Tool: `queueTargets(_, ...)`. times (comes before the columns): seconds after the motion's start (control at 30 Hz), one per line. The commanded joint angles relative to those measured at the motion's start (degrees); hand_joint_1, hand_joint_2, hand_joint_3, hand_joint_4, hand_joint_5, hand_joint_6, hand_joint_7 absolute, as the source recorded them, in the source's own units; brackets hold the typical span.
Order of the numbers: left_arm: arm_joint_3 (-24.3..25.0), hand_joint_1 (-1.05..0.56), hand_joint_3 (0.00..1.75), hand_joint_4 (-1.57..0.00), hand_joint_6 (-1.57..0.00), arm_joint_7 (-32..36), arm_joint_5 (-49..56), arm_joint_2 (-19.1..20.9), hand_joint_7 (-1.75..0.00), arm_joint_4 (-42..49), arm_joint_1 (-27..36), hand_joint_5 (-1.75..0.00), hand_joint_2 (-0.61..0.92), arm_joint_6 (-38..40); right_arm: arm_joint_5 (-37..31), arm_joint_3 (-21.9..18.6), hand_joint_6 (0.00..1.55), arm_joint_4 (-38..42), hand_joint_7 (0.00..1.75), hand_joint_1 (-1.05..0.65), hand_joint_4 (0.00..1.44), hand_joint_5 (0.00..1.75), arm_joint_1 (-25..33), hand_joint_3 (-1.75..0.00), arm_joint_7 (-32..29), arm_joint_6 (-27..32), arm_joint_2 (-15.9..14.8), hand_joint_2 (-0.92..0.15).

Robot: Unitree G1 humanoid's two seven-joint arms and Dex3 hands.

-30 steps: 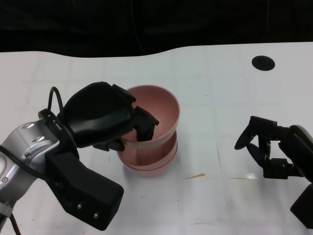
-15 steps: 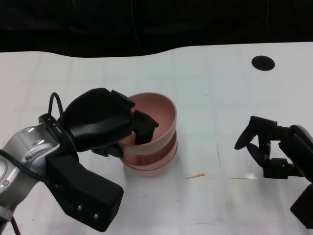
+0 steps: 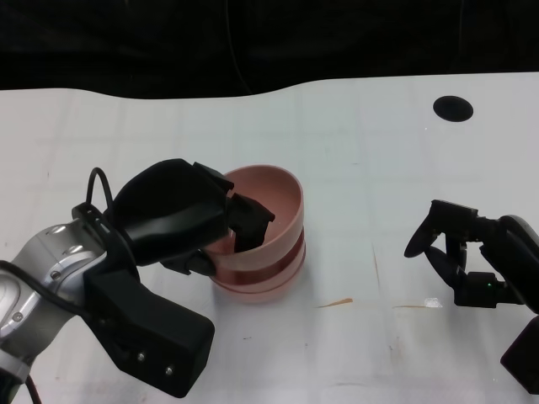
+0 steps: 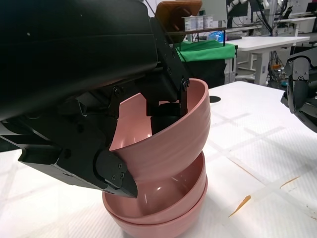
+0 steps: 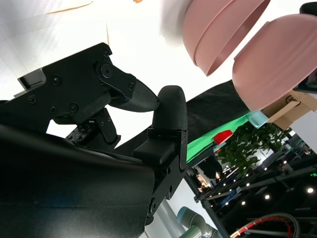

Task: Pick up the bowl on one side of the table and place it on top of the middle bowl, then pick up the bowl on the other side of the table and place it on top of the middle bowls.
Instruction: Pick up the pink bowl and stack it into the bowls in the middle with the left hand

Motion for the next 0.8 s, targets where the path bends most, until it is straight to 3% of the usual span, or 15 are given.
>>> queueTargets(0.03,-0.5,0.03,0.01,-0.78,-0.80,1.9,0.7,0.3,-1.43,1.6,-0.4,-1.74,0.84,-0.8,0.0,-0.2,0.68,-0.2,1.52,-0.25,0.80,1.75,-0.1,-0.82,-0.6,0.1,-1.1,-0.79)
queueTargets(0.8,-2.6,0.02,0.01,-0.78,-0.77,5.9,2.2,-0.6,-1.48,8.6,-2.9,-1.75,0.84,-3.8,0.0,-0.1,0.68,-0.2,1.51,-0.26,0.80,1.75,-0.1,-0.81,-0.8,0.4,-1.2,-0.80)
